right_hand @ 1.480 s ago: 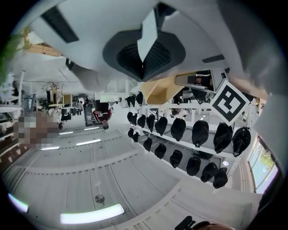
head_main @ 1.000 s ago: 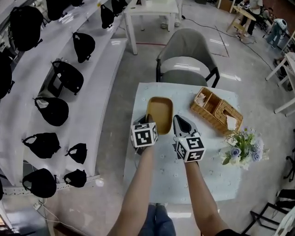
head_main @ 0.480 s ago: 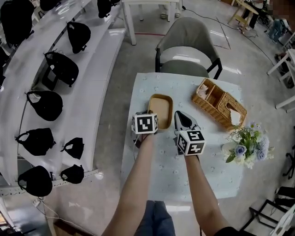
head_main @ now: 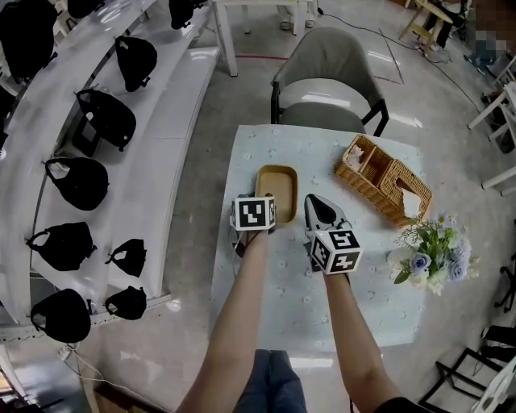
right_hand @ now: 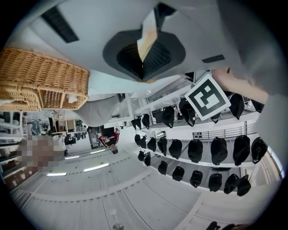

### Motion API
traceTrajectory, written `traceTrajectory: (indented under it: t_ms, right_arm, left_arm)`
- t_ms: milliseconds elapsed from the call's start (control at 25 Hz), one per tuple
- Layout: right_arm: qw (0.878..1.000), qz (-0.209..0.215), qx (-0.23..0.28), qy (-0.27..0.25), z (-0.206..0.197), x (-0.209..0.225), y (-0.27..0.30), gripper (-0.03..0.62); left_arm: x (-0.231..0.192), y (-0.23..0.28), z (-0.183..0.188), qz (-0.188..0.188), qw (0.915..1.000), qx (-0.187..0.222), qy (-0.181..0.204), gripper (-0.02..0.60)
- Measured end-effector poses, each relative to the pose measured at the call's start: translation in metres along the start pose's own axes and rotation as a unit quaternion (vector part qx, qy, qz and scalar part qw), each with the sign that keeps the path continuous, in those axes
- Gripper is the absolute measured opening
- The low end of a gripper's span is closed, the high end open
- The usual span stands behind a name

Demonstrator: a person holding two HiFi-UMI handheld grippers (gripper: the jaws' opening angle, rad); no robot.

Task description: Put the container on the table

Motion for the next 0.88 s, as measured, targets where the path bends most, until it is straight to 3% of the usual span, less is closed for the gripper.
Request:
traceTrajectory:
  t_ms: [320, 600, 720, 880]
  right_arm:
    - [1.000, -0.004, 0.004, -0.002, 0.002, -0.001, -0.010, -0.002]
    - [0.999, -0.021, 0.026, -0.014, 0.020, -0.009, -0.047, -0.002]
    - [0.998, -0.030, 0.049, -0.017, 0.040, -0.017, -0.077, -0.002]
    - [0.995, -0.041, 0.081, -0.034, 0.067, -0.032, -0.128, -0.002]
  left_arm:
    - [-0.003, -0.008, -0.005, 0.012, 0.9999, 0.004, 0.010, 0.195]
    - [0.007, -0.079, 0.005, 0.024, 0.9948, 0.094, 0.031, 0.175]
    - [0.017, -0.127, 0.011, 0.009, 0.9840, 0.171, 0.048, 0.106]
    - [0.037, -0.191, 0.009, -0.020, 0.9583, 0.271, 0.089, 0.077]
Point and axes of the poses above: the fingertips, and each gripper's own axes: y forward along the fingers, x to its right, z out of its top, the point moved 9 cm from there along -y, backward along the fingers, and after that the axes turned 15 degrees about -x, right-handed, at the moved point
